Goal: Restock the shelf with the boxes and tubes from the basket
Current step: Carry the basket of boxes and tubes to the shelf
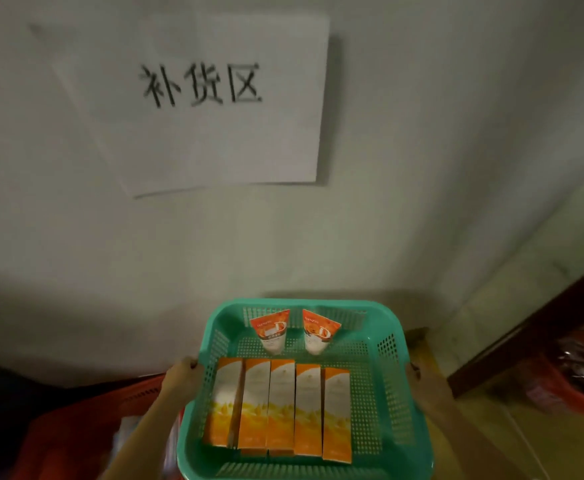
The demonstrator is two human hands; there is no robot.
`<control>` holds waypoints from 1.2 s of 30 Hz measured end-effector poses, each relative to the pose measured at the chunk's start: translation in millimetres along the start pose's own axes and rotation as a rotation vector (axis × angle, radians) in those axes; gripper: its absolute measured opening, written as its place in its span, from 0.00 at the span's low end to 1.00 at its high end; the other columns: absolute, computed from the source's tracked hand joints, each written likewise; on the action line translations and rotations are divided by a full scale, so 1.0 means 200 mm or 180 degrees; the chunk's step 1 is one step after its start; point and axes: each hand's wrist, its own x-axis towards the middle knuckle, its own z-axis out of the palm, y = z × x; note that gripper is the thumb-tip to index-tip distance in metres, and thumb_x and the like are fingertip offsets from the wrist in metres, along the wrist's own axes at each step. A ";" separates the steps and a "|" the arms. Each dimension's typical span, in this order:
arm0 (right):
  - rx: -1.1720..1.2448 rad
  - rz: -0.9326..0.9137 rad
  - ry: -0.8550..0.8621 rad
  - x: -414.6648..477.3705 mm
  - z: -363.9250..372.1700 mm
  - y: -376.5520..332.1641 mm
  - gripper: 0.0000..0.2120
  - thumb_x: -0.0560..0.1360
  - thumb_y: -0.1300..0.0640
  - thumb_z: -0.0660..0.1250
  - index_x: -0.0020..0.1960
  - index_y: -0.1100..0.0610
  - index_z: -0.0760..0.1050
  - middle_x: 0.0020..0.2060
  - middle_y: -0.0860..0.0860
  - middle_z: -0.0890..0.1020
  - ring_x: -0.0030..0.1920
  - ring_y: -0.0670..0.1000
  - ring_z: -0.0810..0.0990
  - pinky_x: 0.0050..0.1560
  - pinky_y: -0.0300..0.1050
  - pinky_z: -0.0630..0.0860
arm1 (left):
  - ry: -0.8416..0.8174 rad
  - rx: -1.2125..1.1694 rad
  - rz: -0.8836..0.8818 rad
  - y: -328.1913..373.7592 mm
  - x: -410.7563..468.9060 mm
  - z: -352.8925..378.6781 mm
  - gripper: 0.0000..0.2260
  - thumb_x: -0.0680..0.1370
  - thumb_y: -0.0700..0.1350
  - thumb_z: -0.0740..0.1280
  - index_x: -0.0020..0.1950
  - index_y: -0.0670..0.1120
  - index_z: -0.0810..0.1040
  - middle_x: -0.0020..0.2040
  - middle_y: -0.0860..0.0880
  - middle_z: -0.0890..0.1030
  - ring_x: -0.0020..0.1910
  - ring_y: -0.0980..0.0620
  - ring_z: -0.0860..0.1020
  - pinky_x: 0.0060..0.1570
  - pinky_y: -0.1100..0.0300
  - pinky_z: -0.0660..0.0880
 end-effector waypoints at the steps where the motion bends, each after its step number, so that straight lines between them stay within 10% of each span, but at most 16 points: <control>1: 0.0064 0.0044 0.0023 -0.09 -0.08 -0.01 0.15 0.81 0.56 0.54 0.57 0.63 0.73 0.50 0.61 0.80 0.44 0.53 0.74 0.42 0.43 0.70 | -0.0075 0.0052 0.0065 0.05 -0.06 -0.05 0.09 0.78 0.41 0.59 0.48 0.39 0.77 0.46 0.40 0.81 0.44 0.44 0.78 0.45 0.55 0.73; 8: 0.0306 0.0558 0.0731 -0.60 -0.41 0.14 0.15 0.80 0.57 0.55 0.57 0.66 0.74 0.53 0.63 0.80 0.51 0.58 0.77 0.47 0.45 0.68 | -0.0339 0.0367 0.0873 0.34 -0.40 -0.18 0.17 0.77 0.39 0.60 0.28 0.45 0.66 0.29 0.47 0.71 0.39 0.47 0.73 0.31 0.59 0.62; 11: 0.0884 0.0939 0.1066 -0.83 -0.44 0.30 0.13 0.80 0.60 0.55 0.52 0.67 0.75 0.48 0.63 0.78 0.54 0.60 0.75 0.62 0.53 0.68 | -0.0588 0.0626 0.1228 0.45 -0.55 -0.15 0.12 0.78 0.42 0.60 0.34 0.42 0.72 0.35 0.45 0.76 0.40 0.47 0.74 0.36 0.59 0.66; 15: 0.0809 0.1364 0.1175 -1.25 -0.45 0.54 0.15 0.81 0.56 0.53 0.54 0.64 0.74 0.46 0.58 0.78 0.46 0.54 0.73 0.46 0.44 0.67 | -0.0943 0.0851 0.1686 0.56 -0.78 -0.05 0.09 0.78 0.41 0.60 0.40 0.39 0.74 0.42 0.40 0.77 0.42 0.46 0.75 0.43 0.58 0.67; 21: 0.0890 0.2003 0.1487 -1.90 -0.39 0.88 0.14 0.81 0.54 0.53 0.54 0.62 0.73 0.54 0.60 0.80 0.48 0.57 0.76 0.48 0.47 0.71 | -0.1419 0.1382 0.2302 0.62 -1.21 0.19 0.09 0.77 0.41 0.61 0.43 0.37 0.77 0.48 0.36 0.79 0.48 0.40 0.78 0.45 0.55 0.70; 27: 0.1355 0.2741 0.1865 -2.58 -0.25 1.22 0.17 0.80 0.53 0.54 0.60 0.63 0.72 0.57 0.62 0.78 0.58 0.61 0.76 0.59 0.53 0.72 | -0.2028 0.1750 0.2813 0.55 -1.70 0.50 0.11 0.77 0.40 0.59 0.34 0.42 0.69 0.34 0.44 0.70 0.34 0.47 0.71 0.38 0.54 0.71; 36: 0.1601 0.3488 0.2370 -3.61 0.08 1.65 0.16 0.80 0.55 0.55 0.58 0.66 0.73 0.56 0.65 0.79 0.58 0.63 0.77 0.54 0.48 0.72 | -0.2554 0.2162 0.3349 0.16 -2.56 0.91 0.08 0.77 0.40 0.61 0.41 0.37 0.74 0.40 0.39 0.74 0.39 0.44 0.75 0.40 0.51 0.75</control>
